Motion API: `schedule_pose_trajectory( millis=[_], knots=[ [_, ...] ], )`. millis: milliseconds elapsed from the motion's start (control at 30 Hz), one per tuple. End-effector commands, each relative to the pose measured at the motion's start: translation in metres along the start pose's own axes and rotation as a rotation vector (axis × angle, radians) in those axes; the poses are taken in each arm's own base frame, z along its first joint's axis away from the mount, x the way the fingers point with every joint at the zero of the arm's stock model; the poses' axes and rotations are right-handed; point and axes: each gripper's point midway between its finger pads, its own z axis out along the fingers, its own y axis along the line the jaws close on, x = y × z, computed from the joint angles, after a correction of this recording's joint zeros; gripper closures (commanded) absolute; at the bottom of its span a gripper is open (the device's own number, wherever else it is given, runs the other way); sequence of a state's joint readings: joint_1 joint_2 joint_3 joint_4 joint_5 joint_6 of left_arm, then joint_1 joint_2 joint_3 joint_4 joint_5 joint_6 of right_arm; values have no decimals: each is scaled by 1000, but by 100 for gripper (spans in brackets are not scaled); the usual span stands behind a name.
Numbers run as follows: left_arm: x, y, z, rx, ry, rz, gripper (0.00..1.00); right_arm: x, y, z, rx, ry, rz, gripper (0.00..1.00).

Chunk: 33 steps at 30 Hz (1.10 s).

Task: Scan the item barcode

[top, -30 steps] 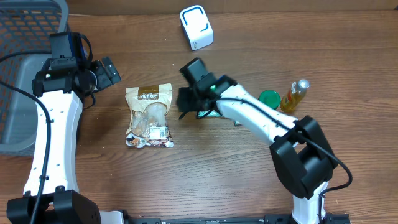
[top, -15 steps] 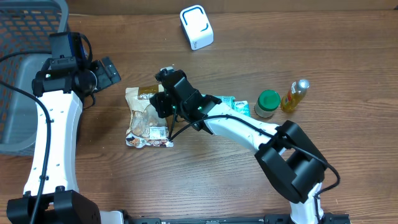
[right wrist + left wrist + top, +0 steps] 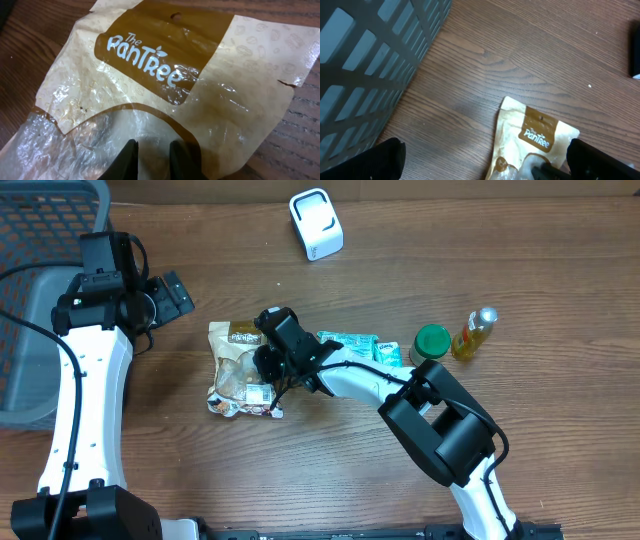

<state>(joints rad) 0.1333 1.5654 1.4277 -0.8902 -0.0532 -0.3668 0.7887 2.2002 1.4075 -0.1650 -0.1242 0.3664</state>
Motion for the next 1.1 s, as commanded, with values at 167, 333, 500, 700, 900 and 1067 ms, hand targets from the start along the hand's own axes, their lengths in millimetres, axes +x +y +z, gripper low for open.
schedule_pose_trajectory(
  millis=[167, 333, 500, 700, 900, 1067],
  knots=[
    [-4, 3, 0, -7, -10, -4, 0, 59, -42, -8, 140, 230, 116, 81],
    [-4, 3, 0, -7, -10, -4, 0, 89, -46, -27, 182, 368, 199, 81],
    [-4, 3, 0, -7, -10, -4, 0, 112, -35, -40, 144, 490, 281, 81],
    [-4, 3, 0, -7, -10, -4, 0, 101, -10, -55, 38, 546, 331, 76],
    [-4, 3, 0, -7, -10, -4, 0, 55, -5, -98, 68, 487, 326, 77],
    [-4, 3, 0, -7, -10, -4, 0, 75, -25, -130, 219, 564, 331, 78]
  ],
)
